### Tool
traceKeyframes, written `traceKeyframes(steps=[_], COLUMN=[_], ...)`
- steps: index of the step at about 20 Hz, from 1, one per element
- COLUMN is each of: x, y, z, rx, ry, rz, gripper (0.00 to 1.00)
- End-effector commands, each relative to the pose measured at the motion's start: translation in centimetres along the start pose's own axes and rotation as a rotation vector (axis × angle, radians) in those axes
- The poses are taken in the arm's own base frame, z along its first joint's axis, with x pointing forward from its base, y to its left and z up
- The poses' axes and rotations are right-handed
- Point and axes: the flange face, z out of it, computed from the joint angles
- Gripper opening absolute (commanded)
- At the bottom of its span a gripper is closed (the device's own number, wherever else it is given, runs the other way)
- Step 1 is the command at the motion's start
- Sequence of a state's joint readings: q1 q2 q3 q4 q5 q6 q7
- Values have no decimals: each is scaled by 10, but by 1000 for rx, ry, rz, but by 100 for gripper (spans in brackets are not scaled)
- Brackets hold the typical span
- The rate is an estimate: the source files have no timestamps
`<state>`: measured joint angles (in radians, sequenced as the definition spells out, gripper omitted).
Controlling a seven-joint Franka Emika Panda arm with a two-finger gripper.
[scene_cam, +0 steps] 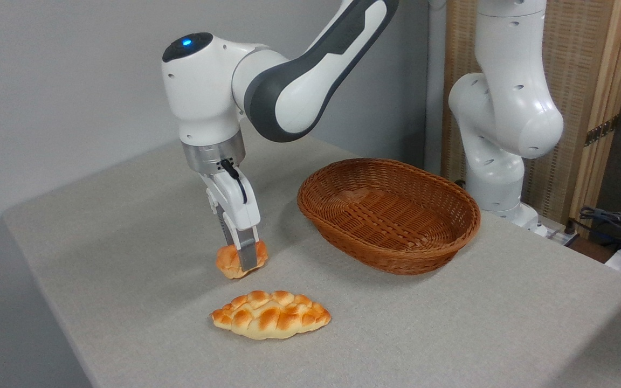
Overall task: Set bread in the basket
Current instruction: 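Lift the bun and carry it over the wicker basket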
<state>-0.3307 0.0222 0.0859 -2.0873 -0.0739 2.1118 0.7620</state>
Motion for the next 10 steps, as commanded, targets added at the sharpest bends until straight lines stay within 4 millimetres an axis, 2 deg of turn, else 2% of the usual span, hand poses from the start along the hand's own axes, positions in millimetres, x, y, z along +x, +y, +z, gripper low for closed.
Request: traceKeyframes(steps=[1,6,8,10], x=[-13,-38,-50,-62], y=[0,25,35,40], z=[-38,-81,-98,-108], rx=[34,-34,-58,-85], ry=[35,7,-9,-27], rz=[0,-5,-3,-10], gripper=[51,52,55,56])
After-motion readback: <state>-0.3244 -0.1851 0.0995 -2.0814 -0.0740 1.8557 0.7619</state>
